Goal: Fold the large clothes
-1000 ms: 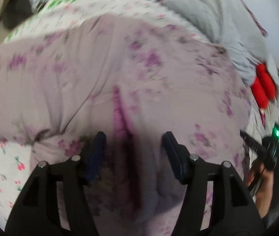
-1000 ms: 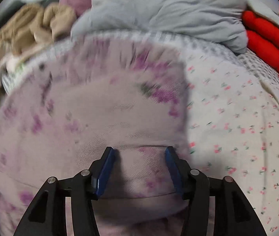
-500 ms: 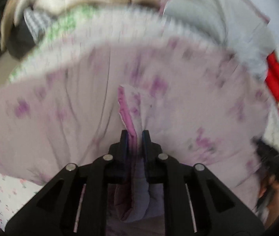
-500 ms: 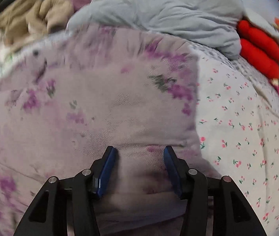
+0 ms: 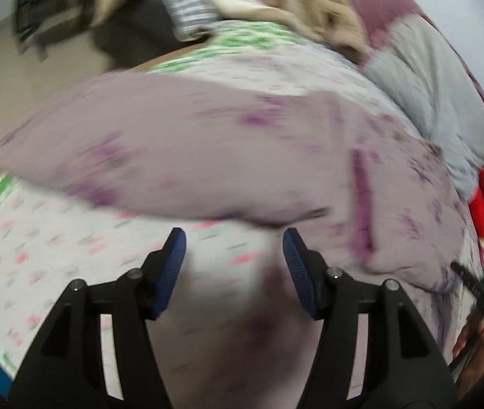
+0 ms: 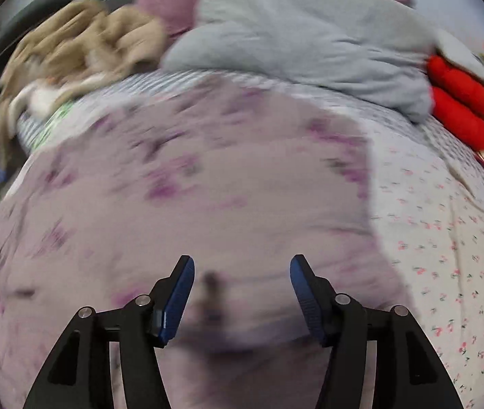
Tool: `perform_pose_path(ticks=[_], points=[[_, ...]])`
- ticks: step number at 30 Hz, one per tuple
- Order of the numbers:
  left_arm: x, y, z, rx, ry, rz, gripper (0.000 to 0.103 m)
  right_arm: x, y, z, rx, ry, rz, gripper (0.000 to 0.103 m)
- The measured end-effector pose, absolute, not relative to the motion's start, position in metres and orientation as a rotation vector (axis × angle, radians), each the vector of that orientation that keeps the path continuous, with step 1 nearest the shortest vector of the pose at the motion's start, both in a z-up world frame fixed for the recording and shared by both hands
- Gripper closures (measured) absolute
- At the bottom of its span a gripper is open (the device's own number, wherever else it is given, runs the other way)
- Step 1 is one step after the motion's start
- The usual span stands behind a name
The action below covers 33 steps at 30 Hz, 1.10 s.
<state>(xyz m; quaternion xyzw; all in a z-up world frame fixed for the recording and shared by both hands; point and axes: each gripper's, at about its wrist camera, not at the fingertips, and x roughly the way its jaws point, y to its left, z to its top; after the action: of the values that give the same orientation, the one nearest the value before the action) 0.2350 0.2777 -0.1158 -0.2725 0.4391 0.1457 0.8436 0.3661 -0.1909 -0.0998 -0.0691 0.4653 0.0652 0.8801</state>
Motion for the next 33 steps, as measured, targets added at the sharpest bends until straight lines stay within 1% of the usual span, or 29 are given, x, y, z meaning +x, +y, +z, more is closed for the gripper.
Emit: perform_pose_path(ticks=[2, 4, 7, 10, 13, 15, 17, 19, 22, 23, 24, 25, 26, 28, 30, 33], points=[[0.213, 0.302, -0.125, -0.627, 0.946, 0.348, 0.043, 0.364, -0.173, -0.111, -0.177, 1.013, 0.146, 0.043], [0.196, 0.322, -0.128, -0.647, 0.943, 0.407, 0.043, 0.351, -0.154, -0.109, -0.163, 1.015, 0.164, 0.043], [0.172, 0.358, -0.135, -0.721, 0.934, 0.487, 0.043, 0.336, -0.132, -0.091, -0.137, 1.014, 0.234, 0.043], [0.16, 0.395, -0.146, -0.856, 0.924, 0.533, 0.043, 0.309, -0.1, -0.057, -0.181, 0.979, 0.281, 0.043], [0.16, 0.43, -0.155, -0.975, 0.899, 0.61, 0.043, 0.289, -0.083, -0.028, -0.166, 0.968, 0.328, 0.041], [0.165, 0.452, -0.163, -1.046, 0.868, 0.629, 0.043, 0.275, -0.076, -0.012, -0.155, 0.955, 0.36, 0.035], [0.172, 0.468, -0.174, -1.117, 0.865, 0.664, 0.043, 0.262, -0.067, 0.002, -0.131, 0.932, 0.394, 0.032], [0.179, 0.482, -0.188, -1.18, 0.861, 0.689, 0.043, 0.257, -0.057, 0.006, -0.113, 0.922, 0.402, 0.029], [0.193, 0.484, -0.184, -1.137, 0.842, 0.743, 0.043, 0.259, -0.042, -0.004, -0.112, 0.927, 0.429, 0.029], [0.2, 0.482, -0.181, -1.086, 0.842, 0.751, 0.051, 0.262, -0.04, -0.012, -0.111, 0.935, 0.426, 0.029], [0.204, 0.482, -0.179, -1.051, 0.842, 0.762, 0.063, 0.266, -0.04, -0.02, -0.102, 0.946, 0.426, 0.029], [0.202, 0.486, -0.179, -1.037, 0.841, 0.775, 0.083, 0.27, -0.042, -0.027, -0.073, 0.961, 0.422, 0.029], [0.202, 0.49, -0.181, -1.045, 0.827, 0.771, 0.086, 0.274, -0.046, -0.033, -0.039, 0.978, 0.42, 0.029], [0.191, 0.5, -0.183, -1.11, 0.774, 0.75, 0.089, 0.279, -0.054, -0.04, 0.006, 0.999, 0.416, 0.029], [0.183, 0.504, -0.176, -1.148, 0.703, 0.738, 0.09, 0.283, -0.065, -0.042, 0.04, 0.998, 0.394, 0.029], [0.176, 0.503, -0.15, -1.106, 0.62, 0.735, 0.091, 0.286, -0.081, -0.045, 0.094, 1.006, 0.378, 0.029]])
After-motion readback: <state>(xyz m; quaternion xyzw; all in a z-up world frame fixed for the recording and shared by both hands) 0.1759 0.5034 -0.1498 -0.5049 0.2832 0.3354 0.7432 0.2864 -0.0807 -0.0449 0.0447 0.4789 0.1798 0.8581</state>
